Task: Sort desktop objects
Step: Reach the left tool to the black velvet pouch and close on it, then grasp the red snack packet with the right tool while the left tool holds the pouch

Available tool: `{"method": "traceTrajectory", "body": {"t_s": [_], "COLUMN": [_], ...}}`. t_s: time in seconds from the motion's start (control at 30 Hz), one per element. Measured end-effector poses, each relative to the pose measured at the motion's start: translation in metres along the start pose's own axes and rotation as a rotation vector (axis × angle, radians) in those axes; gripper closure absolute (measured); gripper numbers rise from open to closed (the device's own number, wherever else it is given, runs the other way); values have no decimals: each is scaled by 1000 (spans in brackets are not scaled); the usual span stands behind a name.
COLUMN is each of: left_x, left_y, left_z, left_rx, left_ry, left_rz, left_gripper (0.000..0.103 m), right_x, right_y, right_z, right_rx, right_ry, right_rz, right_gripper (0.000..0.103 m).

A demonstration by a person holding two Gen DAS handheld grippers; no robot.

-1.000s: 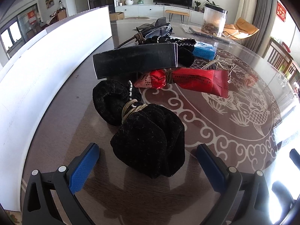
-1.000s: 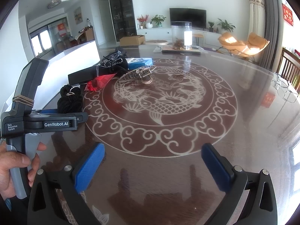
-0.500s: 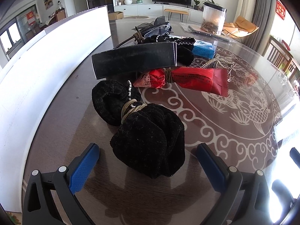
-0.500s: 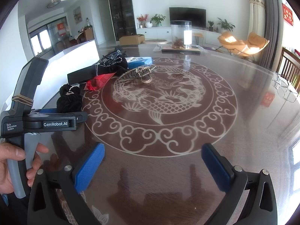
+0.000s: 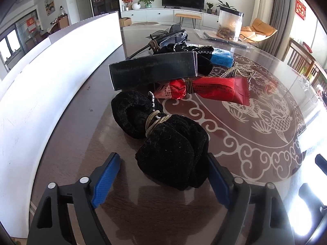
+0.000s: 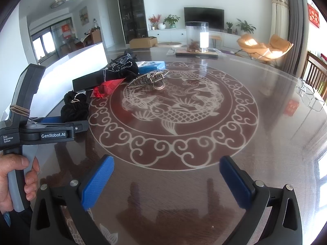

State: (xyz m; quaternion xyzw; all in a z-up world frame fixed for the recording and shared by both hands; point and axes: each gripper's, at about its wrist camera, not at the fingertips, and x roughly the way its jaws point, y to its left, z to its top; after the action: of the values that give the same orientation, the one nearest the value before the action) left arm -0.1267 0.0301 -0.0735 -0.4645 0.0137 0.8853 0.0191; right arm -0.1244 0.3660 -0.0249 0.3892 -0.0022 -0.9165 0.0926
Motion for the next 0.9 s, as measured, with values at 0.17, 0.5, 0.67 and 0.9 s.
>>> {"method": "traceTrajectory", "body": {"t_s": [0.17,0.5,0.67,0.9], "left_x": [-10,-15,-15,-15], "left_y": [13,71,68,69], "left_z": [-7,-12,-13,-12], "left_rx": [37,-67,-54,-55], "left_ry": [-11,35,36,35], "left_rz": [-14,-51,-41,-47], "left_gripper": [82,85,85,85], "right_x": [1,39,105,143], "right_y": [0,49,110,156], "right_z": [0,86,126,127], "right_rx": [-5,-264,-563,-696], "right_ry": [5,27,221,314], "right_rz": [1,167,261,296], "right_gripper": [0,0,1,56]}}
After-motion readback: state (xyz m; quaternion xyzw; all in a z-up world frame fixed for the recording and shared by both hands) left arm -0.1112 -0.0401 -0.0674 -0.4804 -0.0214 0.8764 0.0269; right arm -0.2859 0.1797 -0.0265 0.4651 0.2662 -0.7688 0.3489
